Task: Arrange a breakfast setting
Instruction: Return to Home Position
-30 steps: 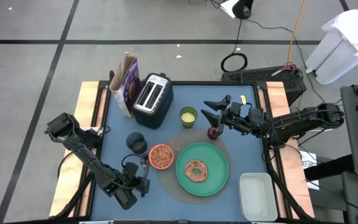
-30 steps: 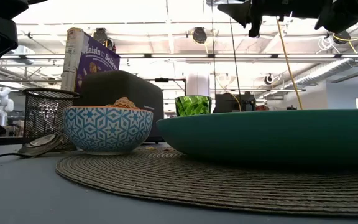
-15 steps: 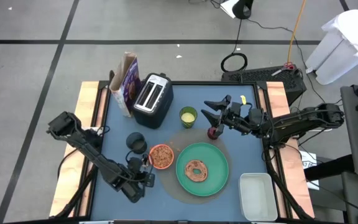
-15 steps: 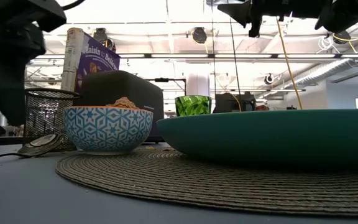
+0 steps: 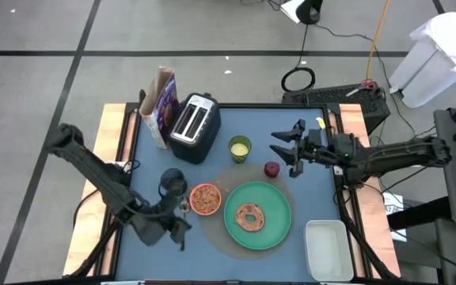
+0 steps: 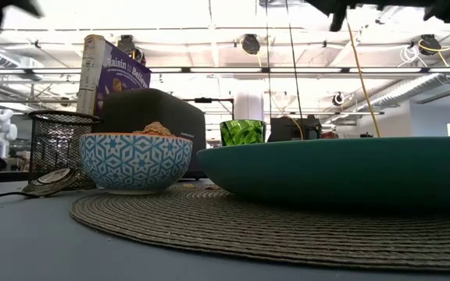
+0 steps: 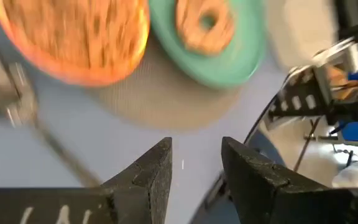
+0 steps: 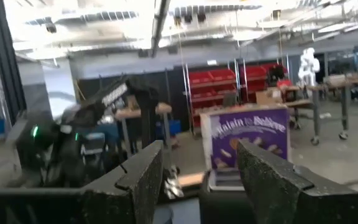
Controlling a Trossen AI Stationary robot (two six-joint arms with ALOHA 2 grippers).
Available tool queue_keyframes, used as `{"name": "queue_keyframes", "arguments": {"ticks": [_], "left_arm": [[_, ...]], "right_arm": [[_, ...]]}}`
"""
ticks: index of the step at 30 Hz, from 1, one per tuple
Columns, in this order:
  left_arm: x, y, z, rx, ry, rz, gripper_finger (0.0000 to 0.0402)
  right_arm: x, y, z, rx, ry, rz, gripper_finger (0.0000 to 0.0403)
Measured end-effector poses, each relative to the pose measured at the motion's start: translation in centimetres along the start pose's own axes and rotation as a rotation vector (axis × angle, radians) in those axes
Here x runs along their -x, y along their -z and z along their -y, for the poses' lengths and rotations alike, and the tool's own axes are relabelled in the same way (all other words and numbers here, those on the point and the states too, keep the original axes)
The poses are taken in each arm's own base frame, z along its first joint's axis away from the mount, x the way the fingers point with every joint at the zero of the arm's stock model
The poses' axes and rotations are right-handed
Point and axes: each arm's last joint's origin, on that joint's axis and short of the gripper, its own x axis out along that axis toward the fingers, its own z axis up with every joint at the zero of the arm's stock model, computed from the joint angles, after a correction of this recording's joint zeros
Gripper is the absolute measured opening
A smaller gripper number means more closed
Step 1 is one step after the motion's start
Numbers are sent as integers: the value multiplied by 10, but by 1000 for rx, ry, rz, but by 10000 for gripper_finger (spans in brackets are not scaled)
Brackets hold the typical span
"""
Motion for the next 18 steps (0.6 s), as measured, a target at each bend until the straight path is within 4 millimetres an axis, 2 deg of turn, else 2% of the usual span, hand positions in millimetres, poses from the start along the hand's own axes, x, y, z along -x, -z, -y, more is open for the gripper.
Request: {"name": "queue_keyframes", "arguments": {"ticks": [9, 18], "left_arm": [[71, -56, 0, -376, 140, 310, 145], [144, -100, -26, -687, 149, 597, 145]], "right_arm": [[39, -23, 6, 8, 3, -37, 199], [72, -35, 12, -42, 5, -44, 199]]}}
